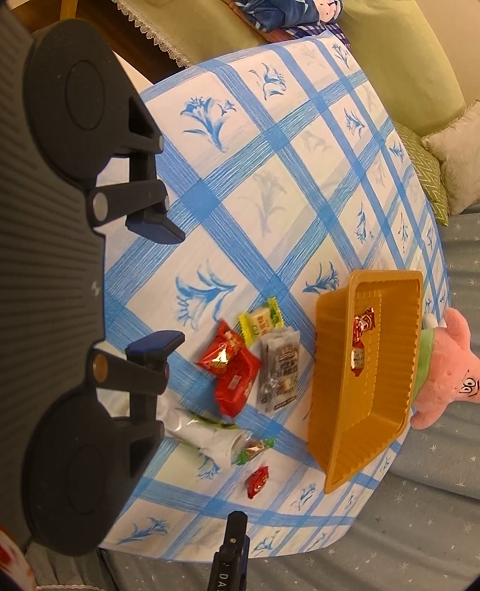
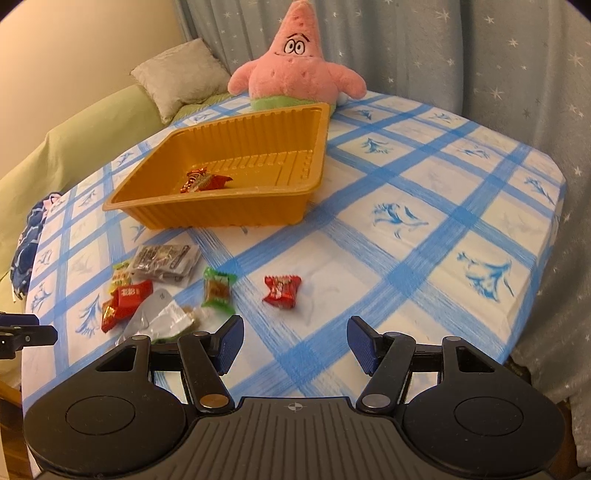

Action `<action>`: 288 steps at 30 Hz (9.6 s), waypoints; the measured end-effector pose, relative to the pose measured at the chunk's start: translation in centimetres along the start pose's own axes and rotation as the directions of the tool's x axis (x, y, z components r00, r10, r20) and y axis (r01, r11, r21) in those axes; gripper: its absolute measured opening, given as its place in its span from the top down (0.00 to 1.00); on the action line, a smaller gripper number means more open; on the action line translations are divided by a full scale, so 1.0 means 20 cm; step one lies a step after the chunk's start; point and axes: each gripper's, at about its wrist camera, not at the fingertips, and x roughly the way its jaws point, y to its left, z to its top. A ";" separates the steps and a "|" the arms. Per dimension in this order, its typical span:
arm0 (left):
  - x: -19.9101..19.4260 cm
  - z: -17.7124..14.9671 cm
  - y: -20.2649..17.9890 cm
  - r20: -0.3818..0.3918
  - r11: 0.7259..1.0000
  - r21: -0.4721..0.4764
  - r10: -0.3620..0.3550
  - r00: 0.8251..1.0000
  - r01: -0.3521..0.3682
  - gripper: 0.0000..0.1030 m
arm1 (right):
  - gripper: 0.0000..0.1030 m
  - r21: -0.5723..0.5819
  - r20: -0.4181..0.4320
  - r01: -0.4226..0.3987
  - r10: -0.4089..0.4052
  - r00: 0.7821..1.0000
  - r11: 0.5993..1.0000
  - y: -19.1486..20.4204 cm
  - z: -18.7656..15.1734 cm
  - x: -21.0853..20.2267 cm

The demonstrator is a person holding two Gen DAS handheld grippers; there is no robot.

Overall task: Organize snacks
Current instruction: 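Grasp a small red candy with the right tool while the left tool grasps the yellow-green packet, then carry both snacks over the orange tray and open both tools to drop them, then withdraw both open tools from the tray back toward the loose snacks, then reach the right tool to the white-and-green foil packet and close on it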

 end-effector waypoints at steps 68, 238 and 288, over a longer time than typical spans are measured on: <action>0.47 0.32 -0.11 -0.009 0.996 0.070 -0.046 0.999 0.047 0.68 | 0.84 0.055 -0.006 0.075 -0.075 0.997 0.996 -0.13 0.10 0.17; -0.20 0.01 -0.11 -0.026 0.989 0.062 -0.134 0.991 0.136 0.43 | 0.18 0.119 -0.034 -0.135 0.140 0.990 0.984 0.14 -0.11 -0.32; 0.00 -0.09 0.03 -0.083 0.995 0.029 -0.095 0.992 0.098 0.43 | 0.42 0.159 -0.160 -0.151 0.176 0.971 0.976 0.48 -0.14 0.12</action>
